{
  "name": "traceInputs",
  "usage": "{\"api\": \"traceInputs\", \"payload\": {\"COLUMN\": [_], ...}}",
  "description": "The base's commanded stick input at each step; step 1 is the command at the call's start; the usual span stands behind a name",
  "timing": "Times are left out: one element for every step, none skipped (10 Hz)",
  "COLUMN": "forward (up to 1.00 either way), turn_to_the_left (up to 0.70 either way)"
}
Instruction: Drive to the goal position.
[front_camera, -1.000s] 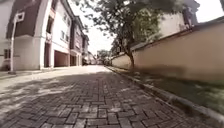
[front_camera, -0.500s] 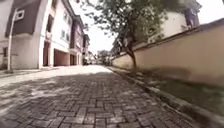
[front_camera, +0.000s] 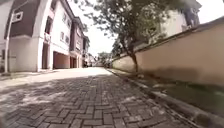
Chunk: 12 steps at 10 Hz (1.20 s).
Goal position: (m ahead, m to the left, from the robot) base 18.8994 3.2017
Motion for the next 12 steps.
{"api": "traceInputs", "payload": {"forward": [0.50,0.50,0.50,0.50,0.50,0.50,0.50,0.50,0.50,0.50,0.50,0.50], "turn_to_the_left": [0.22,0.50,0.50,0.28,0.00,0.00,0.00,0.00,0.00,0.00,0.00,0.00]}}
